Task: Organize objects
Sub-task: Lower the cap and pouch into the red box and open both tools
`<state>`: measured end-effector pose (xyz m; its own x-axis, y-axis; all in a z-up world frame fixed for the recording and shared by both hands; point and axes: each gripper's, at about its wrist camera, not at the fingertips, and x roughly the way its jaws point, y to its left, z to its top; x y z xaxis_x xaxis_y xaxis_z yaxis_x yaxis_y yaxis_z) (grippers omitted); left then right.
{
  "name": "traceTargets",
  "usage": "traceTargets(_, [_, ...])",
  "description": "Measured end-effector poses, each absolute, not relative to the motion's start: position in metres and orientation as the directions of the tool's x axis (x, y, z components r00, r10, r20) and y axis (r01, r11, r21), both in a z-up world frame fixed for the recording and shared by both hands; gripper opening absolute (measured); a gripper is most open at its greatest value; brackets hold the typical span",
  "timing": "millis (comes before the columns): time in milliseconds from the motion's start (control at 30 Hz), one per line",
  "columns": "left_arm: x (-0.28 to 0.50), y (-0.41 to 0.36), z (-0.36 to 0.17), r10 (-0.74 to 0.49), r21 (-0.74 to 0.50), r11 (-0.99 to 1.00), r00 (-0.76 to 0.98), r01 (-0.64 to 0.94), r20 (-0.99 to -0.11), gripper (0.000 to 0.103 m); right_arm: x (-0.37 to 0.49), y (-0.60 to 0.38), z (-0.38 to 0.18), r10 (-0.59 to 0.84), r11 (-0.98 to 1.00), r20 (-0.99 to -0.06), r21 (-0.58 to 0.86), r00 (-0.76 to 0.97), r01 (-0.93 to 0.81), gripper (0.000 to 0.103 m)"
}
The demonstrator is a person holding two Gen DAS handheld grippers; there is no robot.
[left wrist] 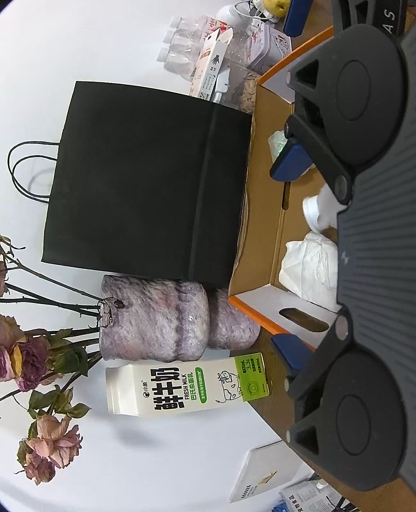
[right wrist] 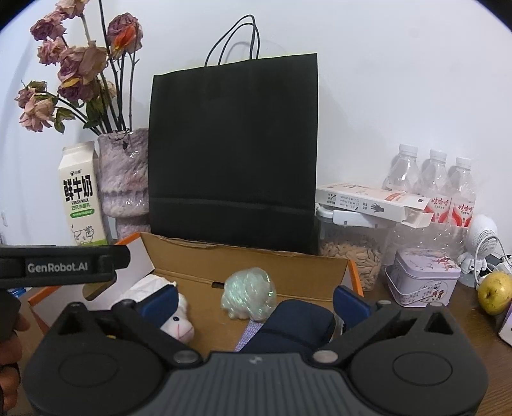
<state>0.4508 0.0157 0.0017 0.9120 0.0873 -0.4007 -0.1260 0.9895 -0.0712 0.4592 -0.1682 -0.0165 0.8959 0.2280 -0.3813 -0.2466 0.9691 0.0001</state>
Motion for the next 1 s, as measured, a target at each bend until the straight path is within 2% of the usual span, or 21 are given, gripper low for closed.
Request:
traceTargets(333, [0.434, 0.019, 0.012, 0.074, -0.108, 0.986, 0.924, -0.123, -0.376, 0.103, 0.447, -0.169, -0.006, 0.236, 0.967, -0.369, -0.001, 0.899, -0.254, 0.103])
traceTargets(1000, [0.379, 0.02, 0.02, 0.063, -0.1, 0.989, 0.931, -0.106, -0.359, 0.103, 0.389, -0.182, 0.01, 0.253, 0.961, -0.331, -0.018, 0.909, -0.275, 0.103])
